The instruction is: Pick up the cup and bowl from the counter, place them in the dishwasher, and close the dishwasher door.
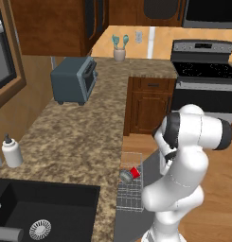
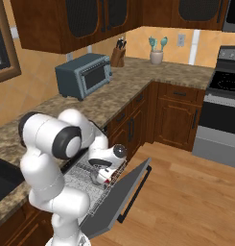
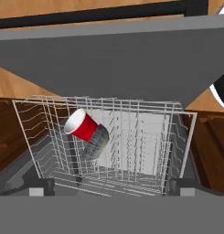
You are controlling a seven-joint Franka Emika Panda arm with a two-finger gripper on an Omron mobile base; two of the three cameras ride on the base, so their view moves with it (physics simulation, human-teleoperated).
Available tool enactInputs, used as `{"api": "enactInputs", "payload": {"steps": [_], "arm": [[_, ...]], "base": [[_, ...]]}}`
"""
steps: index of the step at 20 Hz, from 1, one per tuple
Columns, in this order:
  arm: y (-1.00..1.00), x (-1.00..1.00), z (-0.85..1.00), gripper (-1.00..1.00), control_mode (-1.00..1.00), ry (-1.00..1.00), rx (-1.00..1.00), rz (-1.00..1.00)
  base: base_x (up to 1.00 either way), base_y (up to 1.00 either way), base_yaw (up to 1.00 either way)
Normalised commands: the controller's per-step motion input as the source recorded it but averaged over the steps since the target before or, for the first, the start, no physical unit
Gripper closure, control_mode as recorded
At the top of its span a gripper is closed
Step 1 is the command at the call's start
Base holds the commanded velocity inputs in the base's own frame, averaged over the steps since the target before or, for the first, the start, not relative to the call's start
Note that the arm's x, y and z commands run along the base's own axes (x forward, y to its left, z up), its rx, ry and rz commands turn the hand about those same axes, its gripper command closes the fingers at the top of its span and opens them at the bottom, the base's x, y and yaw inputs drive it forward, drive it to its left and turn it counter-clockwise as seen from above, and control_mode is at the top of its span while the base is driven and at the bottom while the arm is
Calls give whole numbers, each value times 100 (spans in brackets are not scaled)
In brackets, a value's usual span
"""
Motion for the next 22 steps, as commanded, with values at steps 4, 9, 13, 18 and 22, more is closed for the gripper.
{"api": "enactInputs", "payload": {"steps": [4, 9, 13, 18, 22], "arm": [[0, 0, -42, -100, -100, 0, -10, 0], [0, 0, -31, -100, -100, 0, -3, 0], [0, 0, -27, -100, -100, 0, 0, 0], [0, 0, -33, -100, -100, 0, 0, 0], [-2, 0, -31, -100, -100, 0, 0, 0]], "base": [[0, 0, 0], [0, 0, 0], [0, 0, 0], [0, 0, 0], [0, 0, 0]]}}
